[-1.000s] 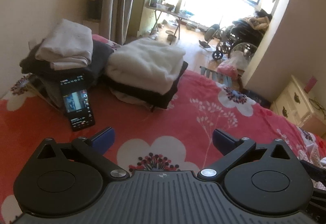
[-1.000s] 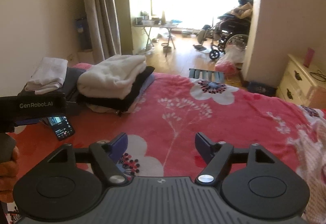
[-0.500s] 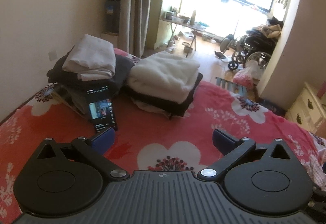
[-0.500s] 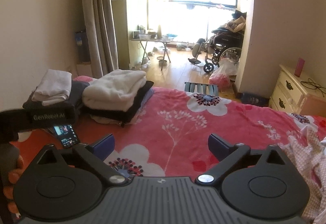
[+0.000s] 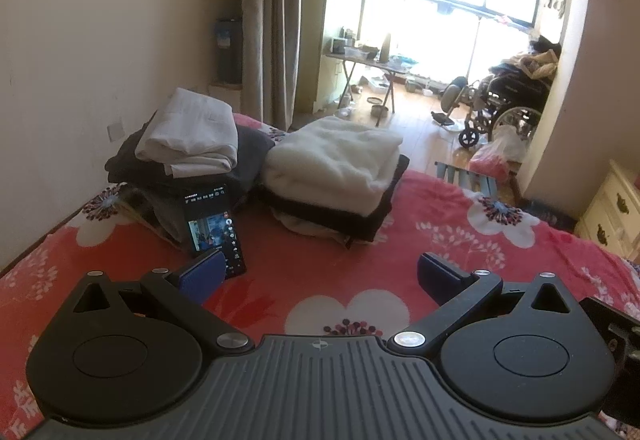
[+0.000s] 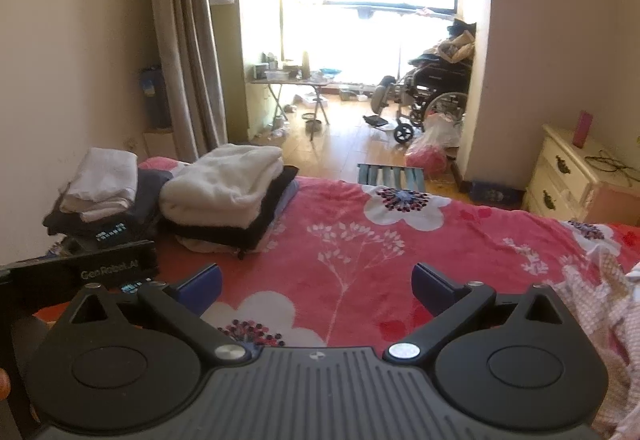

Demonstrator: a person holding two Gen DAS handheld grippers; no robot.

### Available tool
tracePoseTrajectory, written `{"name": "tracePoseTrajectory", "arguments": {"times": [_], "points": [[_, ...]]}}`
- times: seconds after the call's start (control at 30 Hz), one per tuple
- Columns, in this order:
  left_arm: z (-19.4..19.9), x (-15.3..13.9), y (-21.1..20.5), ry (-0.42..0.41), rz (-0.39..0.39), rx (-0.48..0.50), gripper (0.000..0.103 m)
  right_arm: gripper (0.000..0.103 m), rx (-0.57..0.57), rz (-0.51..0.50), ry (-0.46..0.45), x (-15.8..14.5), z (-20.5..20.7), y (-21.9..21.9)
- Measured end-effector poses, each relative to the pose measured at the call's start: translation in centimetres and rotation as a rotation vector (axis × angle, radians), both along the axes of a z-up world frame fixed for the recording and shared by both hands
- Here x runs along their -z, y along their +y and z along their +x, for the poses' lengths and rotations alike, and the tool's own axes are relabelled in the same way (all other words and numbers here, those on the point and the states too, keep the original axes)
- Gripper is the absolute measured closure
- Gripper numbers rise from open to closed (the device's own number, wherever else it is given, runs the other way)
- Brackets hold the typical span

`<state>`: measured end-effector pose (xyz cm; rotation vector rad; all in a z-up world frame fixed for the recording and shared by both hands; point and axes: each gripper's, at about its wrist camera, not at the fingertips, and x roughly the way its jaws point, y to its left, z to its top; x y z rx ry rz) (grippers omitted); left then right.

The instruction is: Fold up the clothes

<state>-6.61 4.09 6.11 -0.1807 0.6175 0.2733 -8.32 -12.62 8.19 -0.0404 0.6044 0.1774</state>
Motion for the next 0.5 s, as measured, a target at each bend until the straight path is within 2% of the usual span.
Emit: {"name": "tracePoseTrajectory", "arguments": {"times": [0.27,0.5], "points": [[-0.6,-0.2,0.1,-0.014,-0.031,0.035,0.000,0.000,0.018,-0.072,-0.033,-0.4,-0.6,0.9],[-0.5,0.4,0.5,0.051,-0.101,0.034,0.000,0.000,-0.003,-0.088,-0.024,-0.5,0.0,1.4]]}}
